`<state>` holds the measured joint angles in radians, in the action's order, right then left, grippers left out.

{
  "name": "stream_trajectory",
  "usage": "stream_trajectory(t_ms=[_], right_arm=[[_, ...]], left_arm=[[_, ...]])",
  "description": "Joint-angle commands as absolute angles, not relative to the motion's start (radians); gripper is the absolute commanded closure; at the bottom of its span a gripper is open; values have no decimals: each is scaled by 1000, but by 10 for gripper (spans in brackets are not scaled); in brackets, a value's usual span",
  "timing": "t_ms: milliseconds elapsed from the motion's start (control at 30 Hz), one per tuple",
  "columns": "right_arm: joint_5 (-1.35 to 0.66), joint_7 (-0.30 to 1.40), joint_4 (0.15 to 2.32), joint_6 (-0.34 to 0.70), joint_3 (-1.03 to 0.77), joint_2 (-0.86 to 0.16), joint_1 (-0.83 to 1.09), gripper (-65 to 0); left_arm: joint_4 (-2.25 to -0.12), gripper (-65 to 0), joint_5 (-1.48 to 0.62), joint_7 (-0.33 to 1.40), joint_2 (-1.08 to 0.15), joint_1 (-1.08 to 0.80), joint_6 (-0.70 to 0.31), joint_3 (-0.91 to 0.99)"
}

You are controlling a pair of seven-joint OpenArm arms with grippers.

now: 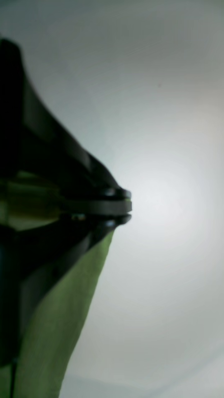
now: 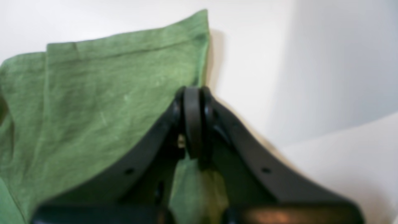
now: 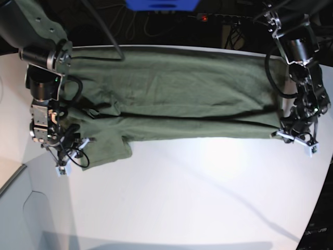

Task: Layout the t-shirt on the table in an organized manner, then fold the t-shirt properly
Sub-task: 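Release the hem and move both grippers to the folded edge, then grasp the folded edge corners with both grippers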

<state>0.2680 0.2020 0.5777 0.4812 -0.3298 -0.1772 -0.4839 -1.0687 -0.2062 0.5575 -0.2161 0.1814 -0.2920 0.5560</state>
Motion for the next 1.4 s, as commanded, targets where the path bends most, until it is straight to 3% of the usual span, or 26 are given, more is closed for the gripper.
stream_trajectory(t_ms=[0, 300, 467, 733, 1100, 1367], right_arm=[[271, 211, 593, 481, -335, -188, -509, 0], [268, 216, 970, 518, -387, -157, -403, 0], [268, 216, 1098, 591, -437, -120, -360, 0], [266, 216, 1280, 595, -450, -85, -259, 0], [74, 216, 1641, 595, -450, -64, 22, 0], [91, 234, 1534, 595, -387, -104, 13, 0]], left_arm=[[-1087, -1, -213, 538, -234, 219, -294, 561], [-1162, -1, -213, 539, -229, 231, -294, 561], [-1191, -1, -214, 539, -228, 232, -294, 561], [-1191, -1, -214, 533, -225, 232, -295, 559], [-1300, -1, -214, 532, -173, 193, -302, 561], [-1311, -1, -214, 532, -165, 188, -302, 559]])
